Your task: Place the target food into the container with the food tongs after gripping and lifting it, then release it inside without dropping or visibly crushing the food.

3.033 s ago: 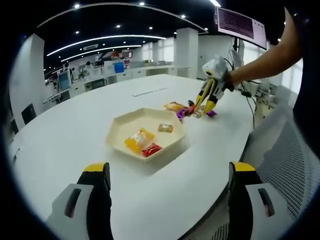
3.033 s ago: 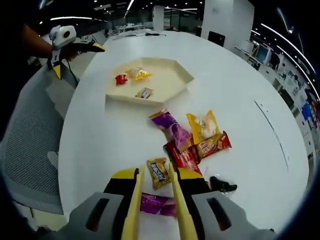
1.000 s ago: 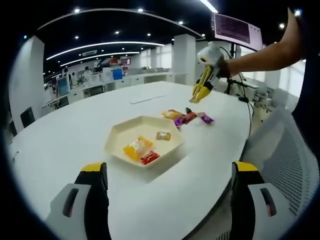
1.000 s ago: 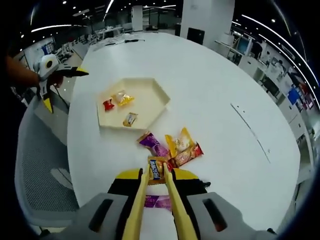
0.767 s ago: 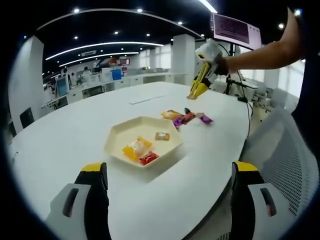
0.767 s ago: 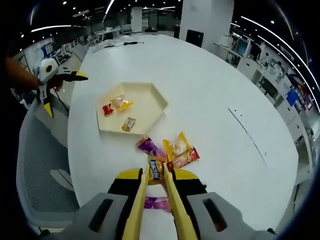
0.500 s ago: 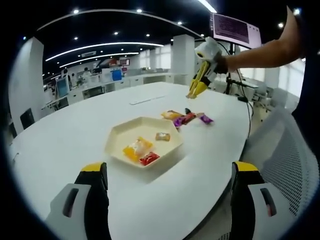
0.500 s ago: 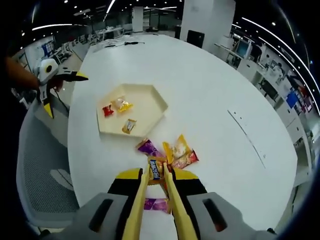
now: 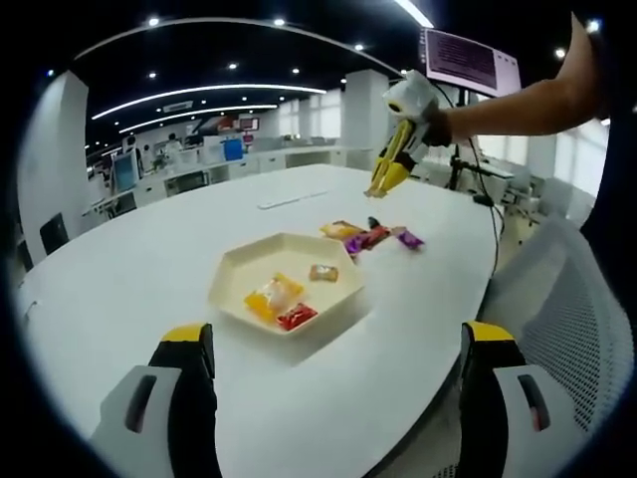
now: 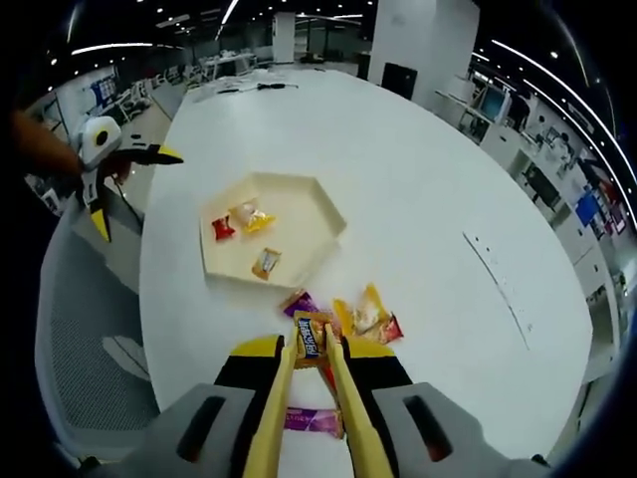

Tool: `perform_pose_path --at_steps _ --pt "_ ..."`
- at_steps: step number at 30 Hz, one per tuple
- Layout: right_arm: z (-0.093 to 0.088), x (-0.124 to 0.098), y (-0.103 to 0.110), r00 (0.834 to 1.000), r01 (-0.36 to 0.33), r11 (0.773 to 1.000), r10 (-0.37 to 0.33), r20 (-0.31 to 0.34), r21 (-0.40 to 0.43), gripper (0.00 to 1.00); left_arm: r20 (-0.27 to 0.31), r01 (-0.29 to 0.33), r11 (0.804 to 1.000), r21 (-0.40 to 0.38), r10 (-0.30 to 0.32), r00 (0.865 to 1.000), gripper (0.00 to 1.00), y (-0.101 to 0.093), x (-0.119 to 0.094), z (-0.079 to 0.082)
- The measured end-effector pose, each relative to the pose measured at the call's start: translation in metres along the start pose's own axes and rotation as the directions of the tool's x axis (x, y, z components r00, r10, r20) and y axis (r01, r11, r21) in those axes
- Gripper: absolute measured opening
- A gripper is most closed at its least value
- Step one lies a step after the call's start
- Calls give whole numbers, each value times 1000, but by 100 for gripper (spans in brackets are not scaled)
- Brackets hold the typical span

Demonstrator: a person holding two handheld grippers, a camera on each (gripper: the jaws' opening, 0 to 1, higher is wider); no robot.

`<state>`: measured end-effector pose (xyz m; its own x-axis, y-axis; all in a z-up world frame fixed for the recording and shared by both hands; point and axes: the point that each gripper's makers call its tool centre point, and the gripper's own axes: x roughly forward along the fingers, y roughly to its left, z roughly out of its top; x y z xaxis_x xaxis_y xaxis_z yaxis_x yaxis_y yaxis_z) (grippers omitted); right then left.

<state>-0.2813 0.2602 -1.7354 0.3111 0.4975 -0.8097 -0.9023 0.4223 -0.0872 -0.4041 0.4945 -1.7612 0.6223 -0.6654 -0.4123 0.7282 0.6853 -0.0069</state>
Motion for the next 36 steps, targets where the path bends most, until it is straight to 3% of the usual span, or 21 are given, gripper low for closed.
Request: perform_pose_path --at_steps 22,36 --pt "53 21 12 999 -29 997 31 29 -71 21 27 -27 1000 7 27 999 99 5 -3 6" --pt "92 34 31 996 -62 989 69 52 -131 21 35 -43 999 10 43 998 98 7 -5 8"
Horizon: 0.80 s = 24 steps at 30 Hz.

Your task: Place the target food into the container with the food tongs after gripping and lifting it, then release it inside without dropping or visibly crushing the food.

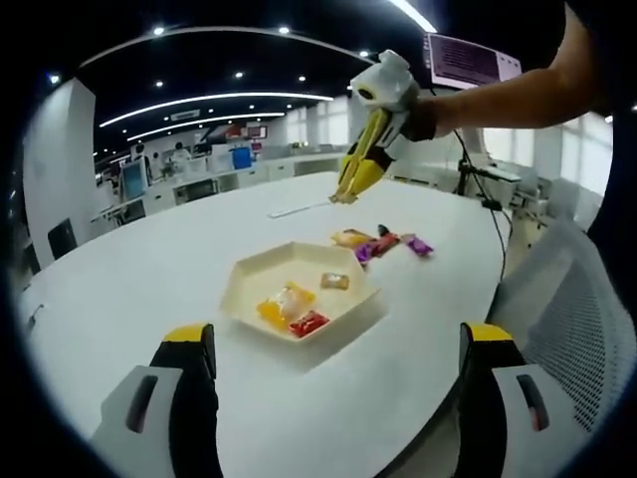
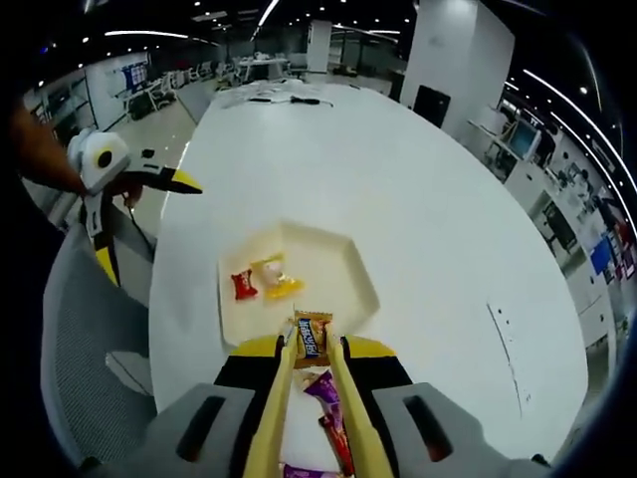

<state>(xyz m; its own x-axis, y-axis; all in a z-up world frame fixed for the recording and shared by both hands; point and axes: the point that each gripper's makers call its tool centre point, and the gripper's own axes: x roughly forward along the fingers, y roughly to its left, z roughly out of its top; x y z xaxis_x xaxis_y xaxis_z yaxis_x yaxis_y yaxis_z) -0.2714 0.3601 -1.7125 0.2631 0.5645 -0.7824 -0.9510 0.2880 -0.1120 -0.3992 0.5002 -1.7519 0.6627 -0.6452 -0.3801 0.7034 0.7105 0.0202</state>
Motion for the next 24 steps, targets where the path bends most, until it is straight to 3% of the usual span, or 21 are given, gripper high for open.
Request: perform_pose_path --at_steps 11,24 --pt "28 20 12 999 -32 999 33 14 -42 22 4 -10 1000 -1 10 1000 98 2 0 0" --pt "38 34 19 999 -48 997 49 21 -53 22 3 -13 1000 3 13 1000 97 3 -1 0"
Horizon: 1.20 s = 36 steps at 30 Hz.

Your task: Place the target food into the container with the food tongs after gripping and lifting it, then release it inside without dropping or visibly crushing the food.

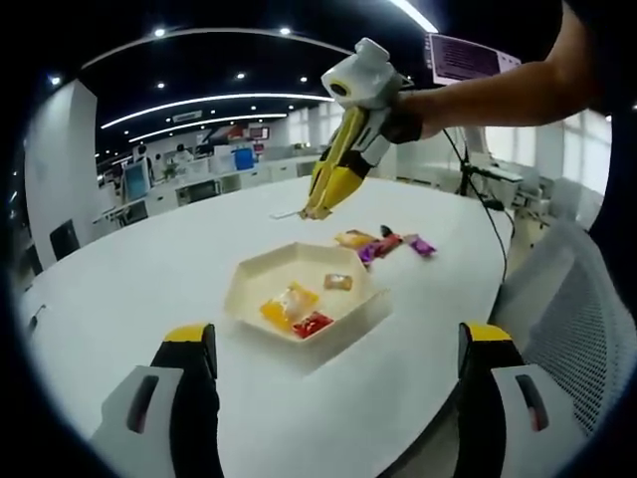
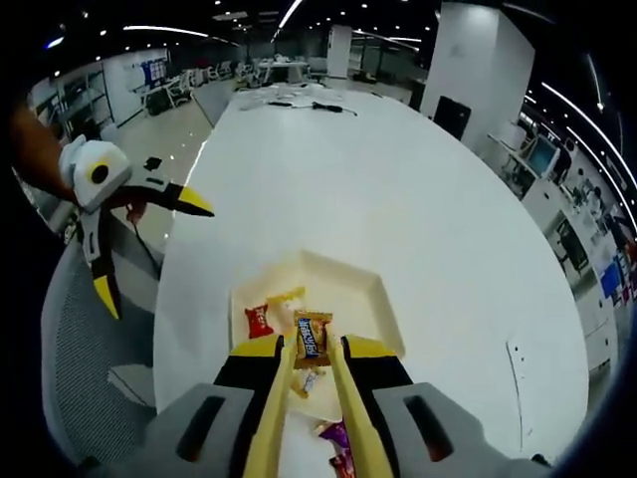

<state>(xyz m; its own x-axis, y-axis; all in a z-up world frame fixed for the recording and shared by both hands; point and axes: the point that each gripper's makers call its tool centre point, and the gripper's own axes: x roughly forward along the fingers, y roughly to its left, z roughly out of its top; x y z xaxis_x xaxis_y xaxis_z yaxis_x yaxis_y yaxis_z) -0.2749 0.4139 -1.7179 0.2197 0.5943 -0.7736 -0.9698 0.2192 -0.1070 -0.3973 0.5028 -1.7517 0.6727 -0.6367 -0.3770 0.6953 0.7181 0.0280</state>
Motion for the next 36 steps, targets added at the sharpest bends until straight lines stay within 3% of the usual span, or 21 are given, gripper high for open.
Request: perform_pose_path --at_steps 25,36 --pt "11 -4 -2 999 6 1000 -5 37 -22 23 -4 -2 1000 -4 2 1000 97 0 0 0" --pt "5 -10 -7 999 21 1000 -20 38 -17 24 -6 -6 1000 1 6 1000 97 1 0 -1"
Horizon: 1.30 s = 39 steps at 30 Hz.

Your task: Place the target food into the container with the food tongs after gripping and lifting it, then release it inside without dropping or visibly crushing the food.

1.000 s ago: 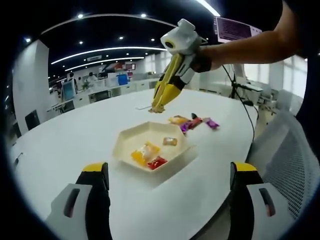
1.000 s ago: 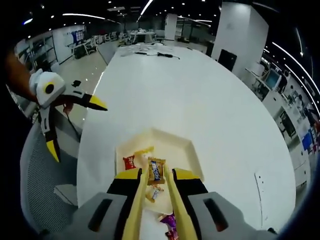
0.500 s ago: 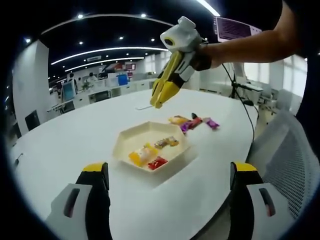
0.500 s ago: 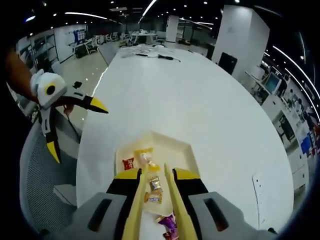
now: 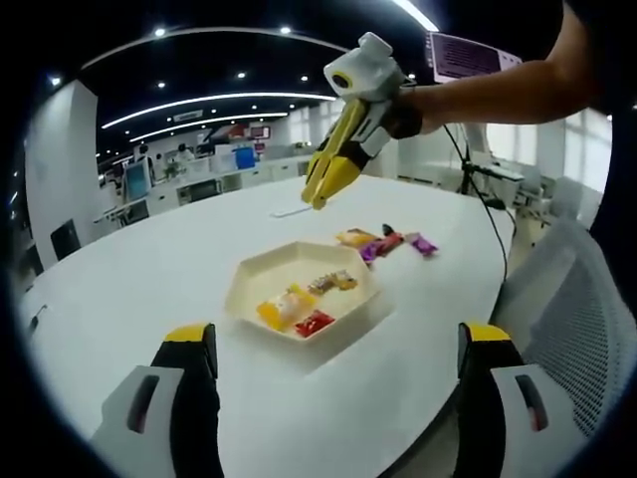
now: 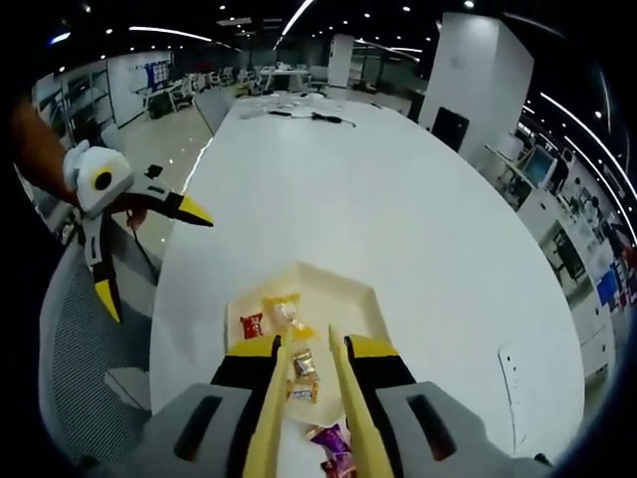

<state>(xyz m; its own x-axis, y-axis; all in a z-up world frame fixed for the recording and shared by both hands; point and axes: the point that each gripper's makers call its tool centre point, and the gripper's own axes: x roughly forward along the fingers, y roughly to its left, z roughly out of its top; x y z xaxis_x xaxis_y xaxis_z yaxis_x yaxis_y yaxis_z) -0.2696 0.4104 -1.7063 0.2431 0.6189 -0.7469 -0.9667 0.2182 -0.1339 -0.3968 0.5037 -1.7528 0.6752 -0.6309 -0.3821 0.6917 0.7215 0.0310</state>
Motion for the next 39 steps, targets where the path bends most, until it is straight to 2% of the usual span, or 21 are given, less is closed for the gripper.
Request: perform_pose_path --at_steps 18,39 --pt "-29 -27 -20 999 52 998 -52 -5 37 24 -19 -10 1000 10 10 1000 96 1 0 -3" --pt "-95 -66 -60 991 133 984 -129 -41 115 25 -61 -11 1000 20 12 998 96 1 2 -12"
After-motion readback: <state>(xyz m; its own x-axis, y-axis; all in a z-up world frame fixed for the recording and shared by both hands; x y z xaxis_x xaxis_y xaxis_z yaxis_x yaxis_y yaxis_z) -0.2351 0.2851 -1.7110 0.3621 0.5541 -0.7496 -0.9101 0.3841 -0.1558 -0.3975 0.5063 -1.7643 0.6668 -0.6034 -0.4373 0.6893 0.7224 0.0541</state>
